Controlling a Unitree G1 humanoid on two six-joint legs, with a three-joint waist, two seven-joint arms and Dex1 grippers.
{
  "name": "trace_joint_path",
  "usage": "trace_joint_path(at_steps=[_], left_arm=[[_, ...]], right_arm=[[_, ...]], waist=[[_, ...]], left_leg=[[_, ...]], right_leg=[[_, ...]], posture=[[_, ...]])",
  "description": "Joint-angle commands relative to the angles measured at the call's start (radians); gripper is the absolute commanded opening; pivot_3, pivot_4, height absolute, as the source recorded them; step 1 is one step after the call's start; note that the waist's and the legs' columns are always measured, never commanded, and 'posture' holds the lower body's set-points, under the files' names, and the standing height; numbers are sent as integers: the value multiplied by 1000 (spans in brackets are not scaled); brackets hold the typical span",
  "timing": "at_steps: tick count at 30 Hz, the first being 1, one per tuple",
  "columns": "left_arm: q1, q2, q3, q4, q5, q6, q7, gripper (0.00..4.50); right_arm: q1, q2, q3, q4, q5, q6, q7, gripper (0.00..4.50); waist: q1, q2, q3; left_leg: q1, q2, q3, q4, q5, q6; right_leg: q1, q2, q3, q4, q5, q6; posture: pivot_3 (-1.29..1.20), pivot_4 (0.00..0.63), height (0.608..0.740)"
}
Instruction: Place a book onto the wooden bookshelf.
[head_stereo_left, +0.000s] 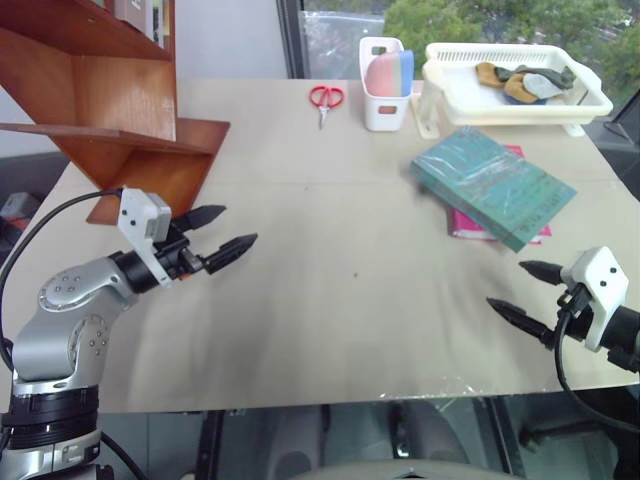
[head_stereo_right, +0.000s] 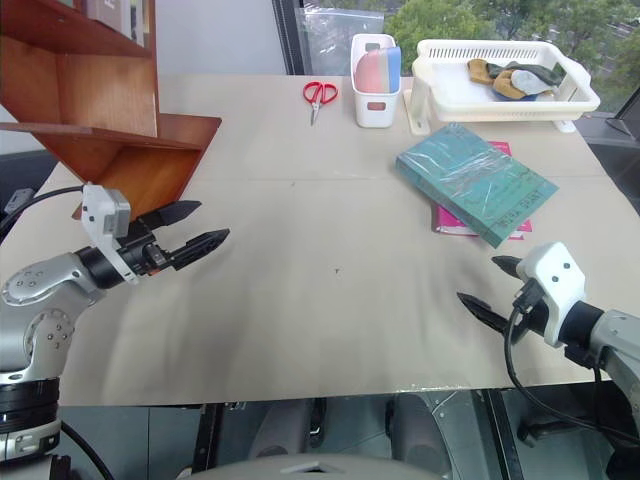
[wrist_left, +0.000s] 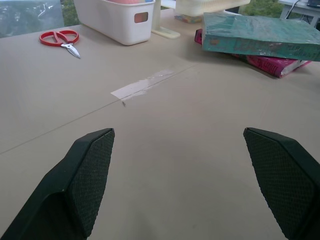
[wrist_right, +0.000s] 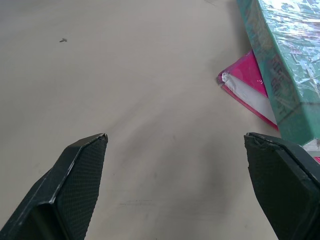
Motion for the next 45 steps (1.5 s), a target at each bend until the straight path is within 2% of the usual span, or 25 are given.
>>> trace_joint_path(at_steps=[1,5,7,8,10,15,16,18,22,25,31,35,39,42,45], left_arm=[[1,17,29,-53,-14,-10,-4,4438],[36,16,-6,-97,6,-50,-46,4438],[44,13,-14,-128,-13,-50,-70,4438],[44,13,-16,-141,-22,-46,-77,4478],[43,12,-20,-161,-31,-40,-86,4500],[-2,-7,-66,-243,-93,-10,-99,4500],[-7,-8,-70,-249,-101,-5,-98,4500],[-29,-9,-96,-264,-114,1,-106,4500],[-86,-35,-178,-223,-91,-24,-143,4500],[-139,-64,-221,-191,-77,-33,-145,4500],[-191,-96,-258,-157,-52,-44,-145,4500],[-187,-100,-265,-158,-47,-49,-143,4500],[-167,-105,-267,-166,-37,-53,-134,4500],[-139,-110,-258,-191,-40,-49,-113,4500],[-123,-109,-254,-203,-42,-48,-105,4500]], right_arm=[[-17,2,4,-11,-6,-31,-4,4500],[-62,5,48,17,-71,-65,-43,4500],[-99,13,59,37,-41,-26,-49,4500],[-119,16,61,51,-23,-7,-52,4241],[-142,14,60,68,-6,16,-53,3590],[-202,-59,46,171,-44,35,-38,1157],[-211,-66,45,185,-46,33,-36,560],[-270,-96,51,267,-92,29,-67,41],[-441,-169,140,468,-231,-11,-112,41],[-592,-180,241,638,-330,-85,-115,41],[-959,-108,411,1057,-498,-284,-118,41],[-1139,-53,511,1354,-596,-395,-73,41],[-1218,-13,580,1536,-661,-448,-2,41],[-1208,19,614,1560,-678,-442,85,41],[-1212,53,609,1565,-682,-432,88,41]], waist=[[0,0,0],[-3,0,0],[-2,0,0],[-2,0,0],[-1,0,0],[4,0,0],[4,0,0],[2,0,0],[-4,1,0],[-7,1,0],[-11,2,1],[-6,2,1],[-4,2,1],[-6,1,1],[-11,0,0]], left_leg=[[0,0,0,0,0,0],[0,0,0,0,0,0],[0,0,1,0,0,0],[0,0,1,0,0,0],[0,0,0,0,0,0],[0,0,1,1,0,0],[0,0,1,1,0,0],[0,0,1,1,0,0],[1,-1,2,3,0,0],[2,0,2,3,0,0],[1,-1,3,3,0,0],[0,0,3,2,0,0],[-1,-1,3,2,0,0],[0,0,4,2,0,0],[2,0,3,2,0,0]], right_leg=[[0,0,0,0,0,0],[0,0,0,0,0,0],[0,0,1,0,0,0],[0,0,1,0,0,0],[0,0,1,1,0,0],[0,0,1,1,0,0],[0,0,1,1,0,0],[0,0,1,1,0,0],[-1,0,3,4,0,0],[-1,1,3,5,0,0],[-2,2,6,5,0,0],[-3,2,6,5,0,0],[-3,1,5,3,0,0],[-2,1,5,3,0,0],[-1,1,4,5,0,0]], posture=[[0,150,740],[0,150,740],[0,150,740],[0,150,740],[0,150,740],[0,150,740],[0,150,740],[0,150,740],[0,150,740],[0,150,740],[0,150,740],[0,150,740],[0,150,740],[0,150,740],[0,150,740]])
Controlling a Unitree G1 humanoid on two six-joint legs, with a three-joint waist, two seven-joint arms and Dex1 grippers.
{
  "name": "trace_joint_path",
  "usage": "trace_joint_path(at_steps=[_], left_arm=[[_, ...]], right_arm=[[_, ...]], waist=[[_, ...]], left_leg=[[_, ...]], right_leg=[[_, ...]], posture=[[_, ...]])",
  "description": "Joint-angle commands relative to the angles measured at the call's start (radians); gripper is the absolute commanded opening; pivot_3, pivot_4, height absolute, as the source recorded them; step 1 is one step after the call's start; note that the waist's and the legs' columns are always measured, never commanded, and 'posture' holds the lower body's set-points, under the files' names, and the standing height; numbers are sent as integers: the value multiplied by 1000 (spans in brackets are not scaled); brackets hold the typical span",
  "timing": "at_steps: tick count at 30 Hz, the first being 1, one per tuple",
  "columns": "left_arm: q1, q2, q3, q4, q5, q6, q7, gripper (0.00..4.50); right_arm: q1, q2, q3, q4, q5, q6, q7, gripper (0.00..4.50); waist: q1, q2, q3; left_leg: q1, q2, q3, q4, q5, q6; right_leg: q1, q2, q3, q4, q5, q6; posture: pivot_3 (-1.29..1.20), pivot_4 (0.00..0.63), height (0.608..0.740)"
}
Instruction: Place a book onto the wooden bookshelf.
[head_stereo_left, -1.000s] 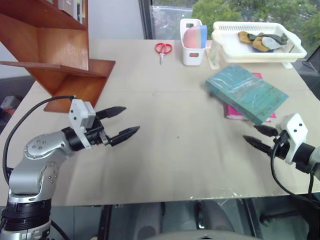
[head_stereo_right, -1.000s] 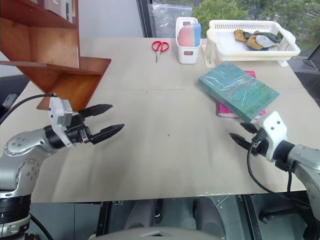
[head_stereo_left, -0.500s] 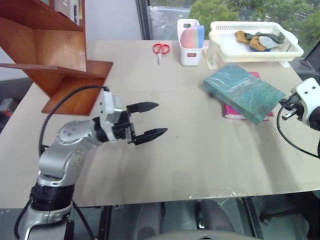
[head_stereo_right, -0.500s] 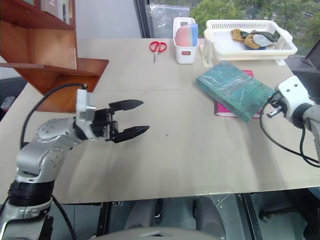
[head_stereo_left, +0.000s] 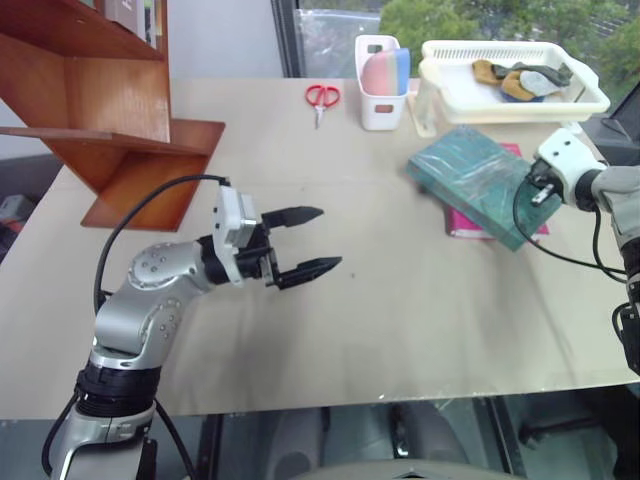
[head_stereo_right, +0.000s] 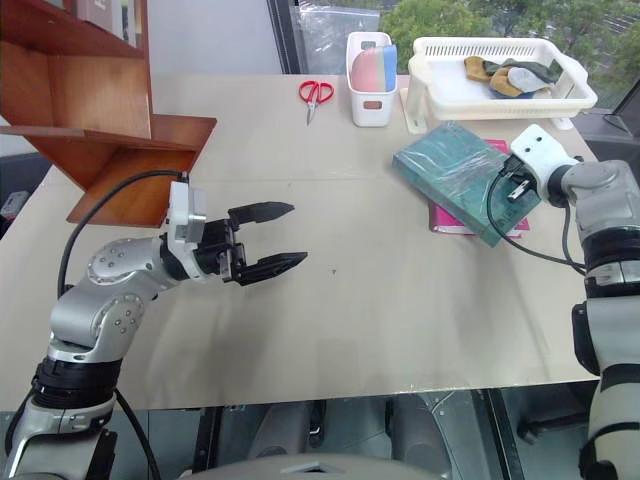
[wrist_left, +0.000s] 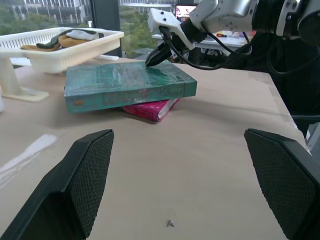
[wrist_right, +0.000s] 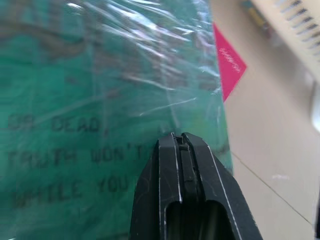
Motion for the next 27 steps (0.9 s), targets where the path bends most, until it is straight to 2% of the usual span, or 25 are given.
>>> trace_joint_path(at_steps=[1,9,18,22,27], left_arm=[[5,3,22,-49,-7,-12,10,4500],[5,0,17,-47,-2,-15,21,4500],[25,7,31,-57,-5,-14,33,4500],[30,10,35,-63,-8,-9,35,4500],[35,17,45,-70,-8,-3,44,4500]], right_arm=[[19,45,21,31,-15,18,46,41],[-24,78,5,84,-49,20,-29,41],[-94,32,-107,14,46,46,9,41],[-196,53,-103,147,8,-5,-116,41],[-301,88,-4,356,-135,-72,-307,41]], waist=[[-3,-1,0],[-23,-2,-1],[-18,-1,0],[-24,2,2],[-25,2,2]], left_leg=[[1,0,0,0,0,0],[15,0,4,-1,0,0],[13,0,7,-2,0,0],[11,0,12,-6,0,0],[12,0,15,-10,0,0]], right_leg=[[0,0,0,1,0,0],[10,0,5,1,0,0],[7,0,8,2,0,0],[1,0,13,2,0,0],[0,0,15,0,0,0]], posture=[[0,150,740],[0,150,740],[0,150,740],[0,150,740],[0,150,740]])
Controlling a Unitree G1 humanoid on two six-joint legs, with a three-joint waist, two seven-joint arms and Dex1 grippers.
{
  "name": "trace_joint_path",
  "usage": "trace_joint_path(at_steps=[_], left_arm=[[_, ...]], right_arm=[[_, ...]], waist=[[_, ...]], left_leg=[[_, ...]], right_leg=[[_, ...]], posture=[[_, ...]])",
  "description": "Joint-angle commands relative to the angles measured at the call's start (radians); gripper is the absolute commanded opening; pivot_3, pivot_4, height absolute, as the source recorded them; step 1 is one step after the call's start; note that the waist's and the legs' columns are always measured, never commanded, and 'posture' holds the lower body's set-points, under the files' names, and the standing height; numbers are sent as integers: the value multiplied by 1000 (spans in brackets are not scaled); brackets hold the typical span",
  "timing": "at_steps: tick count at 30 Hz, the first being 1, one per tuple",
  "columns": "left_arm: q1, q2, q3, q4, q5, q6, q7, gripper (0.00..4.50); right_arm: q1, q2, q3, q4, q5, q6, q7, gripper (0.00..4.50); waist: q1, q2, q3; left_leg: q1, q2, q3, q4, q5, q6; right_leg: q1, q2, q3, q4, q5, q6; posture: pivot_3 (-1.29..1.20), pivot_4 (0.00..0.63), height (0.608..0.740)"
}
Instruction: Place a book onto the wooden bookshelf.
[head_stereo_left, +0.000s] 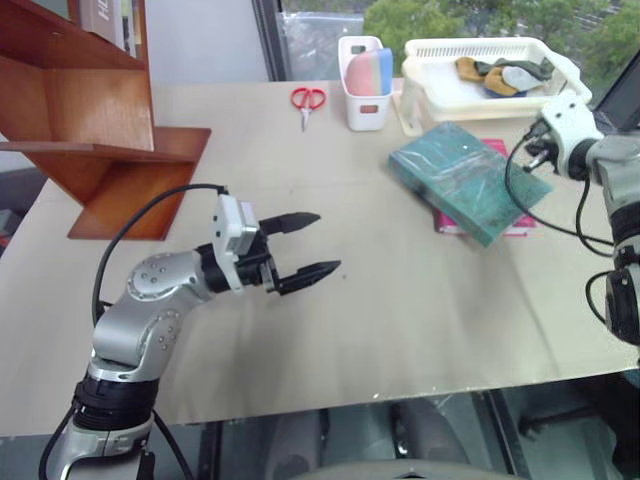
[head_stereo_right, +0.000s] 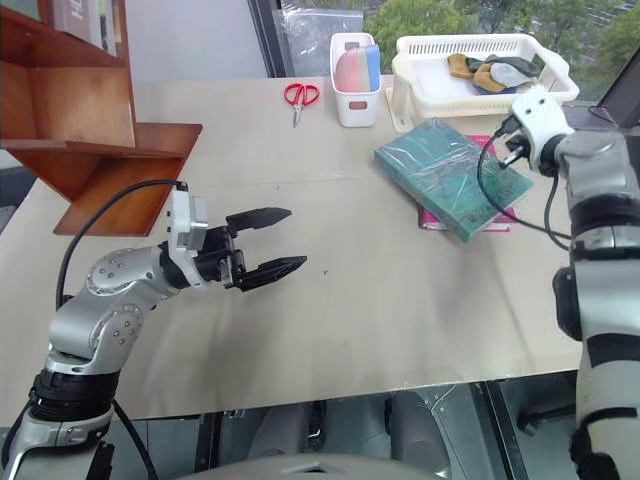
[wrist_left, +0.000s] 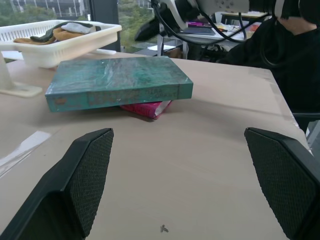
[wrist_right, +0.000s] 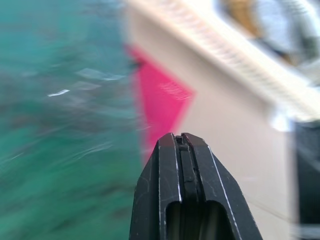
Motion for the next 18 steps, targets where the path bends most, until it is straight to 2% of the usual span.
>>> trace_joint_path(at_steps=[1,10,18], left_arm=[[8,15,36,-44,-9,-6,10,4500],[118,31,105,-148,-33,14,73,4500],[213,48,174,-230,-61,37,111,4500]], right_arm=[[-58,19,28,105,-64,-25,-96,41],[-88,73,-82,190,-15,71,-25,41],[-80,97,-75,190,-53,52,21,41]], waist=[[0,0,0],[0,0,1],[-2,0,1]], left_leg=[[0,0,1,0,0,0],[2,0,4,-3,0,0],[3,0,5,-4,0,0]], right_leg=[[0,0,1,0,0,0],[-1,0,4,-1,0,0],[-1,0,4,-1,0,0]], posture=[[0,150,740],[0,150,740],[0,150,740]])
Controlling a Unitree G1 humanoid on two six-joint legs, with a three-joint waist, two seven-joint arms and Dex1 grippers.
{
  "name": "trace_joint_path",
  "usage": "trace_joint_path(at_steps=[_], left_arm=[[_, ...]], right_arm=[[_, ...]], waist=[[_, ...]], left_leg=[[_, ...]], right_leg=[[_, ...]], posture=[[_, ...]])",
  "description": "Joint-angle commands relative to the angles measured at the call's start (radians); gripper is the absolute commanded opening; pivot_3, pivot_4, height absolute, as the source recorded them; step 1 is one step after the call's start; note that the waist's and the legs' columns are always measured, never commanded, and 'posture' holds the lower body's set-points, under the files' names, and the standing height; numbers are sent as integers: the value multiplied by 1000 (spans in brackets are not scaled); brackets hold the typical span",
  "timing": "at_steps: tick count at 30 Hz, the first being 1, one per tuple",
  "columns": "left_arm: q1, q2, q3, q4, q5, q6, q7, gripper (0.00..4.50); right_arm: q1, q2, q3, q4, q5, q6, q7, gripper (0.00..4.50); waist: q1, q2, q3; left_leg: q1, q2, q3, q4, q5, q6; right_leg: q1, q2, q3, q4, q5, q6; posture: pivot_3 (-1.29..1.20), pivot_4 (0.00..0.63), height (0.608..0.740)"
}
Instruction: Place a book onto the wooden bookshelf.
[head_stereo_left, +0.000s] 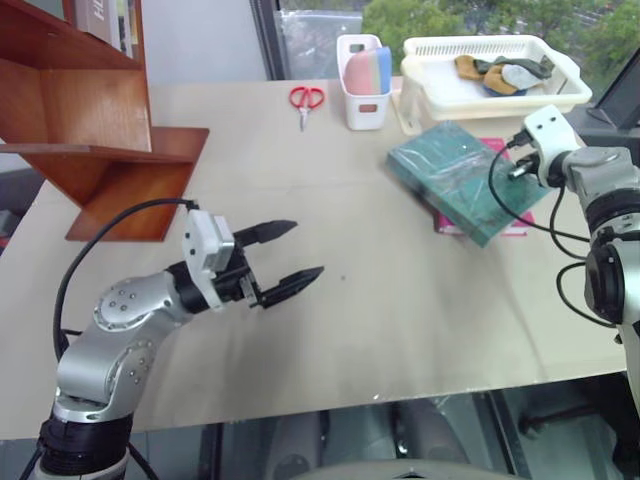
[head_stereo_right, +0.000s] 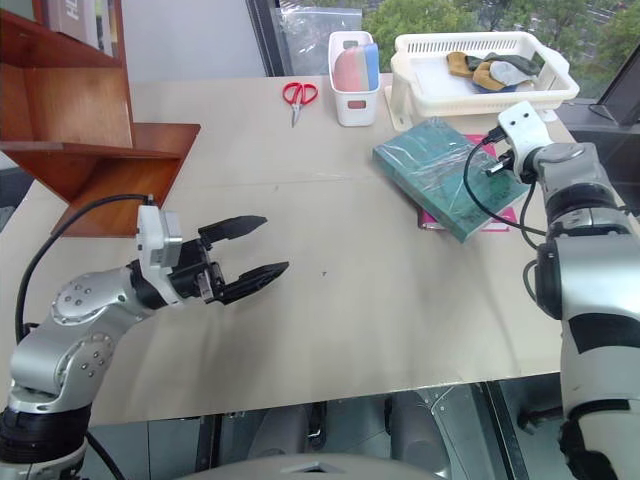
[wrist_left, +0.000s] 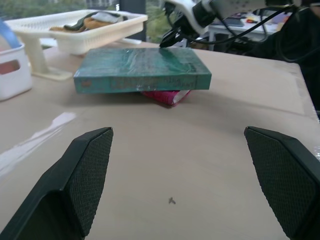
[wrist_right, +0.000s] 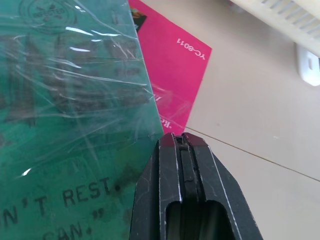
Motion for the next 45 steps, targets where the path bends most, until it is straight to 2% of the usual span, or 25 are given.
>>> trace_joint_path(at_steps=[1,15,20,23,28,37,45], left_arm=[[36,19,55,-75,-30,2,15,4500],[6,30,39,-50,-34,4,21,4500],[-8,29,28,-37,-32,4,14,4500],[-13,25,21,-37,-32,4,17,4500],[-4,18,26,-52,-39,3,28,4500],[-7,21,18,-58,-41,0,21,4500],[-10,18,16,-68,-47,11,29,4500]], right_arm=[[-12,17,-3,-4,-17,-16,19,41],[-5,-15,-78,-7,2,-11,-63,41],[-37,-67,-104,-20,21,-18,-18,41],[-51,-93,-164,-25,76,8,-22,41],[-50,-131,-347,-34,252,85,-26,41],[135,-155,-317,-59,247,55,85,41],[195,-162,-317,-57,267,117,136,41]], waist=[[-3,0,0],[0,0,0],[2,0,0],[2,0,0],[1,0,1],[6,1,1],[0,1,1]], left_leg=[[0,0,0,0,0,0],[0,0,1,0,0,0],[0,0,1,-1,0,0],[0,0,1,-2,0,0],[0,0,1,-3,0,0],[-1,0,1,-4,0,0],[0,0,1,-4,0,0]], right_leg=[[0,0,0,0,0,0],[0,0,0,0,0,0],[0,0,0,-1,0,0],[-1,0,1,-2,0,0],[0,0,1,-3,0,0],[0,0,1,-5,0,0],[0,0,1,-5,0,0]], posture=[[0,150,740],[0,150,740],[0,150,740],[0,150,740],[0,150,740],[0,150,740],[0,150,740]])
